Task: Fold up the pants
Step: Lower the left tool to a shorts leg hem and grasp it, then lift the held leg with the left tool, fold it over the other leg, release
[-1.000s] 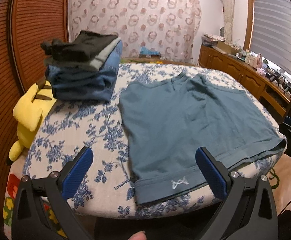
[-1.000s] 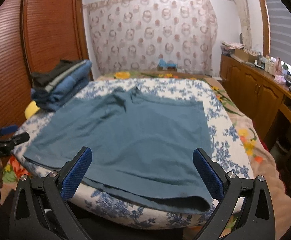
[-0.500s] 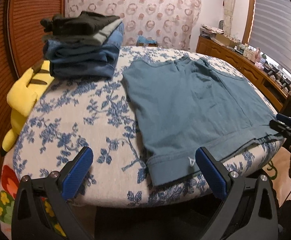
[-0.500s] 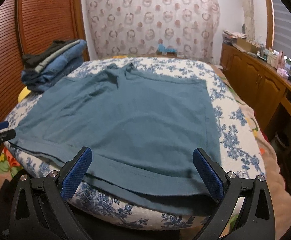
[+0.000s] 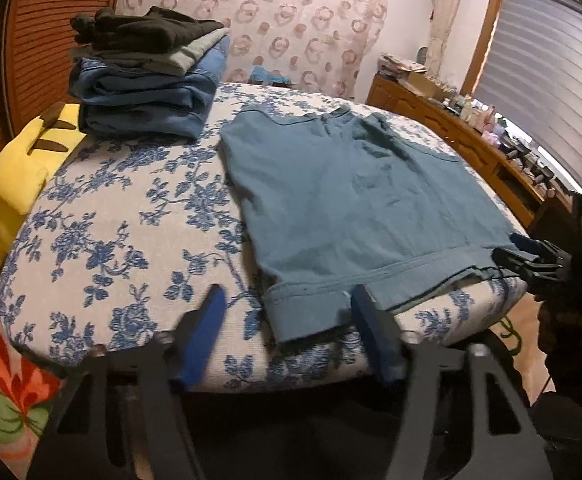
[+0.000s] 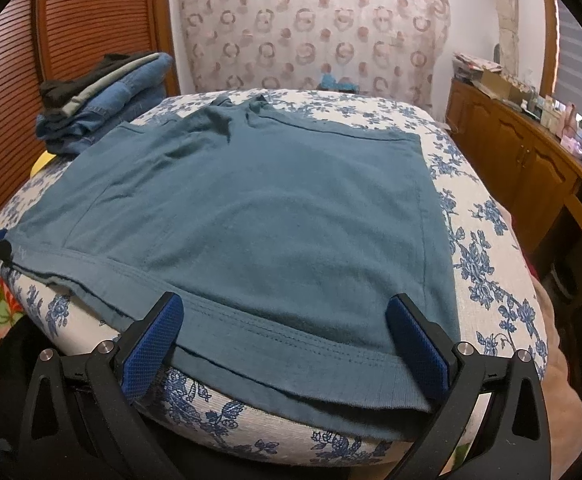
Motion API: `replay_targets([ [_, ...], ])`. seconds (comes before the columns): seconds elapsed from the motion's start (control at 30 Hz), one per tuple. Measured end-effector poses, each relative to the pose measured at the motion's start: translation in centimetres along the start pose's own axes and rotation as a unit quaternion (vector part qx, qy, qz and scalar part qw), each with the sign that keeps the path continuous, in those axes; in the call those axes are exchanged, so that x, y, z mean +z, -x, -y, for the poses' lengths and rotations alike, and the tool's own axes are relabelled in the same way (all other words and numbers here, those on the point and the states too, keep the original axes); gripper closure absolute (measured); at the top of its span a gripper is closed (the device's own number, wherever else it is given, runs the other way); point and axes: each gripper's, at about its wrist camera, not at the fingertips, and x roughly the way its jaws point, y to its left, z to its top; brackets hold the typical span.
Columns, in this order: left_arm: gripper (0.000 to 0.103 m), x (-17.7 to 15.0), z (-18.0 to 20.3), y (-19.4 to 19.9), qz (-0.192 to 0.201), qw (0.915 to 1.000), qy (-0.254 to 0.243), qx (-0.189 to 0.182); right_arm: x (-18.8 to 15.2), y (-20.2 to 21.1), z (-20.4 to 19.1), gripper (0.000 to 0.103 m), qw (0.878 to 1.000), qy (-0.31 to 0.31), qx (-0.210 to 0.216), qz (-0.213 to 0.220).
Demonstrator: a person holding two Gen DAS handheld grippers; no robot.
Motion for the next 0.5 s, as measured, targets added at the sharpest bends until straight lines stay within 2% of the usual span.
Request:
replay_targets([
  [0.03, 0.063, 0.0, 0.1, 0.0, 0.0, 1.0, -0.002, -0.001, 0.0, 0.1, 0.0, 0.0, 1.0, 0.002, 0.001, 0.0],
  [0.2, 0.078, -0.1, 0.5, -0.2, -0.003, 0.9999, -0.014, -0.007, 0.2, -0.1, -0.1, 0.0, 1.0, 0.006, 0.003, -0.002],
  [0.33, 0.096, 0.2, 0.2, -0.1, 0.003, 0.9999, -0.01, -0.013, 0.3, -0.1, -0.1, 0.0, 1.0, 0.007, 0.003, 0.001],
  [0.5, 0.1, 1.2, 0.6, 0.5, 0.022, 0.9994, -0.015, -0.024, 0.3, -0.2, -0.2, 0.0, 1.0, 0.009, 0.006, 0.002],
])
